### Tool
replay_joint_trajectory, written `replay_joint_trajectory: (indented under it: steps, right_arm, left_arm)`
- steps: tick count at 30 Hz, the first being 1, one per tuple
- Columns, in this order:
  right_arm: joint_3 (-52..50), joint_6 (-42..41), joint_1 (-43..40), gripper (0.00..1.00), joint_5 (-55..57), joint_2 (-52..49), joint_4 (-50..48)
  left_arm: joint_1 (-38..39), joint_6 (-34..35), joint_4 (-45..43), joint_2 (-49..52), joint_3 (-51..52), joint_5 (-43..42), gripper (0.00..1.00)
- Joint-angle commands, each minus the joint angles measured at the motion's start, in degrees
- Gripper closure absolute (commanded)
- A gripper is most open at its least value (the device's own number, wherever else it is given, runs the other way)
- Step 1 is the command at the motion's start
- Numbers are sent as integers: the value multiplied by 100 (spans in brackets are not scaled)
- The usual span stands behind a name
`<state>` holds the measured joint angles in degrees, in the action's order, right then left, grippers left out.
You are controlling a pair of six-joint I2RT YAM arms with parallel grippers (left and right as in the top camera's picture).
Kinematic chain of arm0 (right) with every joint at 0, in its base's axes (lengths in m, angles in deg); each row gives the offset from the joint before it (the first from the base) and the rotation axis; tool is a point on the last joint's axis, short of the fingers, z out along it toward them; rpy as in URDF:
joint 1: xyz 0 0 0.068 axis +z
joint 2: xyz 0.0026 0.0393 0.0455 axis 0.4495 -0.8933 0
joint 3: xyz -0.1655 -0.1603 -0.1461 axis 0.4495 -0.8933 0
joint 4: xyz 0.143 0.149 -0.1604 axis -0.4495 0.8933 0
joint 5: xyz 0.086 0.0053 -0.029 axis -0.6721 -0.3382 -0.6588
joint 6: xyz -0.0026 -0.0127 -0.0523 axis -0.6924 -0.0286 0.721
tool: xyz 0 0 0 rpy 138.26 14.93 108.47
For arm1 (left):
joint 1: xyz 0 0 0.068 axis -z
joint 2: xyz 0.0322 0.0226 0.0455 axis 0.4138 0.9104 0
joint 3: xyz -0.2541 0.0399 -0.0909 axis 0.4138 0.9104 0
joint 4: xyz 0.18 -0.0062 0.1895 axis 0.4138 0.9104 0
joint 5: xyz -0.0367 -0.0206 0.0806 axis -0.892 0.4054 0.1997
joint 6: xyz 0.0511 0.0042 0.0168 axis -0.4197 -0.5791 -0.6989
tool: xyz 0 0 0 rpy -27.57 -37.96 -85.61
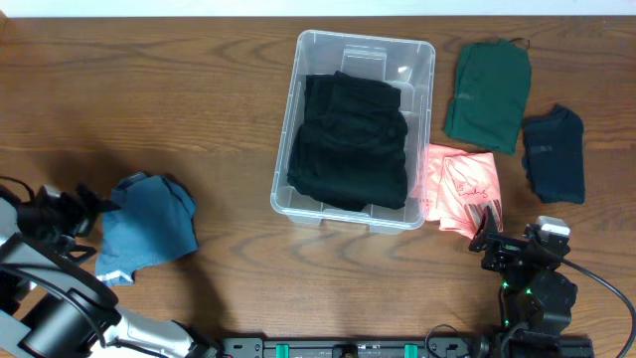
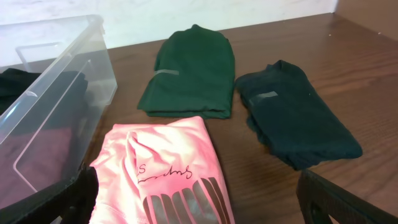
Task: Pack container
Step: 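Withdraw the left gripper back toward the light-blue shirt, then grasp the light-blue shirt with the left gripper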
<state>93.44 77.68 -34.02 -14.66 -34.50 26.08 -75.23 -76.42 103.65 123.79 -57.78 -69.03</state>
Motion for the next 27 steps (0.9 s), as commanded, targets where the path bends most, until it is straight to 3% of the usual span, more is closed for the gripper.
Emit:
replay_joint_trajectory:
  steps: [1,14,20,27]
  right_arm:
    - [-17,-61,61,1,17,15,0]
    - [-17,-61,61,1,17,15,0]
    - [-17,-61,61,1,17,15,0]
    - [-17,-63,61,1,15,15,0]
  left_arm:
    - [4,-234,-332,-2,435,-337,2]
    - [26,-258,-1934,2,1458,-894,2]
    - [413,-369,-2498,2,1646,-1043,0]
    - [977,-511,-2844,2,1687,-1196,26]
